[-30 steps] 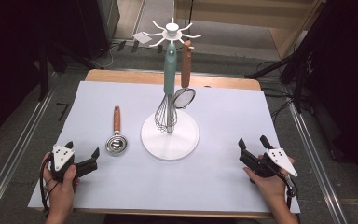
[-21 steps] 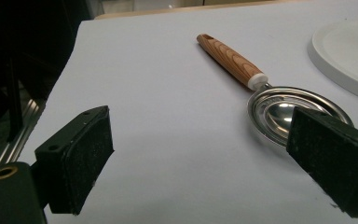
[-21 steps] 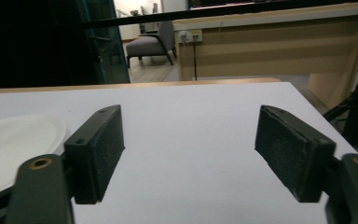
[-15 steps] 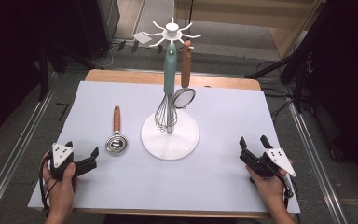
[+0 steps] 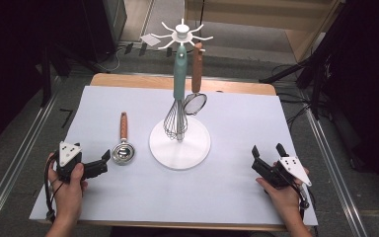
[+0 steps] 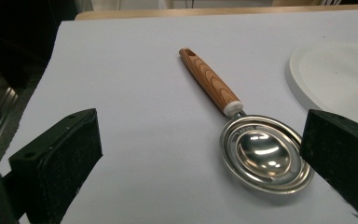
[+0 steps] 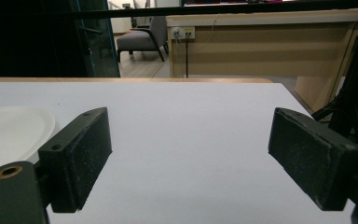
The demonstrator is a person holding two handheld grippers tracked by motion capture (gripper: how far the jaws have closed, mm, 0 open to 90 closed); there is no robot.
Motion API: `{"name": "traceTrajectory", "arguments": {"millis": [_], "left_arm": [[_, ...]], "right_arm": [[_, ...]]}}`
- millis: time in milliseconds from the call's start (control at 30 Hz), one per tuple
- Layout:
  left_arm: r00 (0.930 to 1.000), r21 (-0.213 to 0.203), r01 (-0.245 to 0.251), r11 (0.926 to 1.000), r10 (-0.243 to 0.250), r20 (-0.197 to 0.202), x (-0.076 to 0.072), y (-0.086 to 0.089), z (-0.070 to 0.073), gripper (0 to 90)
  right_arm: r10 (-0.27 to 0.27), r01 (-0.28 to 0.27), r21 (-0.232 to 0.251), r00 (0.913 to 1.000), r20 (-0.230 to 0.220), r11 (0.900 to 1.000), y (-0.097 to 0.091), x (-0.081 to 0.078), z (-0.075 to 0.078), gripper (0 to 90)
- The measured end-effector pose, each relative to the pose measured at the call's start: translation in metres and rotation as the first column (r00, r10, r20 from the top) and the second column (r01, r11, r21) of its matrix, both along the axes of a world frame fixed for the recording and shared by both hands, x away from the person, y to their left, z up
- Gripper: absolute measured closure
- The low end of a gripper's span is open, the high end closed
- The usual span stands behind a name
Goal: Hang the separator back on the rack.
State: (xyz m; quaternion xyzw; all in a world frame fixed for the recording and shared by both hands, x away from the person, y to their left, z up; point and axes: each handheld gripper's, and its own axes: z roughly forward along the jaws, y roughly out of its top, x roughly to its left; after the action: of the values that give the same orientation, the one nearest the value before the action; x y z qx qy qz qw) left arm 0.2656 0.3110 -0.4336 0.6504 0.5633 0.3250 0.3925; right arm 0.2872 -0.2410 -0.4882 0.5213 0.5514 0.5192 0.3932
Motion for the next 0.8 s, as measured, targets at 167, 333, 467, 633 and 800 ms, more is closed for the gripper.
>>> {"name": "traceTrajectory", "arguments": {"millis": [167,333,467,633,800], "left_arm": [[0.9989,-0.008,-0.023,0.9997,0.023,-0.041,0.016,-0.007,-0.001,0.0],[0.9942,-0.021,-0.062,0.9979,0.06,-0.089,0.033,-0.018,0.0,0.0],[0.99,-0.028,-0.076,0.9967,0.072,-0.122,0.047,-0.027,-0.002,0.1],[0.9844,-0.006,-0.077,0.997,0.075,-0.159,0.065,-0.037,-0.004,3.9],[0.9782,0.009,-0.083,0.9965,0.083,-0.19,0.081,-0.045,-0.005,7.8]], "right_arm": [[-0.004,0.004,0.005,1.0,0.005,1.0,0.0,-0.001,0.0,13.7],[-0.005,0.005,0.01,1.0,0.005,0.9999,0.0,-0.001,0.0,13.6],[0.003,-0.003,0.004,1.0,0.009,1.0,0.0,-0.001,0.0,13.6],[0.002,-0.002,0.006,1.0,0.008,1.0,0.0,-0.001,0.0,13.6],[0.004,-0.004,0.005,1.0,0.008,1.0,0.0,-0.001,0.0,13.7]]}}
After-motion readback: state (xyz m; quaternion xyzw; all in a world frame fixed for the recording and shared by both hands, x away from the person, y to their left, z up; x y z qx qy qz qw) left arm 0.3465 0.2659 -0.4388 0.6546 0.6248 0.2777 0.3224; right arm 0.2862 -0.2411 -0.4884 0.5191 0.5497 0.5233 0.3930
